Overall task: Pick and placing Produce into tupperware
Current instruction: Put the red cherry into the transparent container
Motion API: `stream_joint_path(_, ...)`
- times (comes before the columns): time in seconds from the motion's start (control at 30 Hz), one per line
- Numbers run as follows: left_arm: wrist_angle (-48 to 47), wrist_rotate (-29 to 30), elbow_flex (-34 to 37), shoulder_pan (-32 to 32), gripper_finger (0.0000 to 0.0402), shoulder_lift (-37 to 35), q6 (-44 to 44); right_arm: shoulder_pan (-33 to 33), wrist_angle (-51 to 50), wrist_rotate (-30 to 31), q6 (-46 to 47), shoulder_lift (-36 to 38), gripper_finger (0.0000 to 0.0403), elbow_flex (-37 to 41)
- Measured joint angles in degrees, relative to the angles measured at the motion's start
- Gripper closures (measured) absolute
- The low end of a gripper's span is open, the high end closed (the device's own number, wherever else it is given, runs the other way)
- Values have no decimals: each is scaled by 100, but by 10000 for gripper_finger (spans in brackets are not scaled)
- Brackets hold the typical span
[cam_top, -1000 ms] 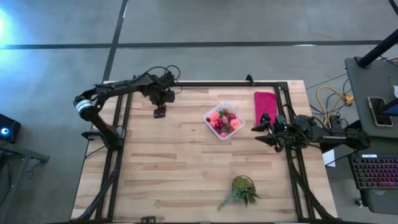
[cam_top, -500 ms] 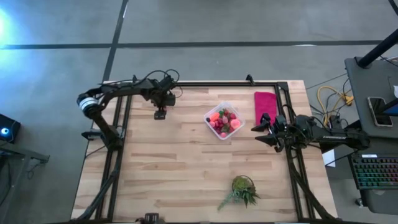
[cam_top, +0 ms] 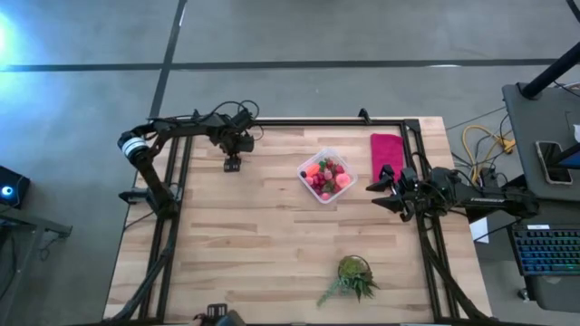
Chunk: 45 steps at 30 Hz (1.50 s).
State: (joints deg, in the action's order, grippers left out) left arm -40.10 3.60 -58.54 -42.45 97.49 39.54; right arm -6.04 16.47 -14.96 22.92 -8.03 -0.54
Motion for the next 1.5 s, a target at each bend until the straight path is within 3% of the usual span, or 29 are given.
stream_joint_path(0.63, 323, -24, 0, -33, 282, 0, 5, 0, 0, 0, 0, 0, 188, 0)
stream_joint_path(1.5, 348, -419, 33, -29, 307, -4, -173, 1, 0, 0, -1, 0, 188, 0)
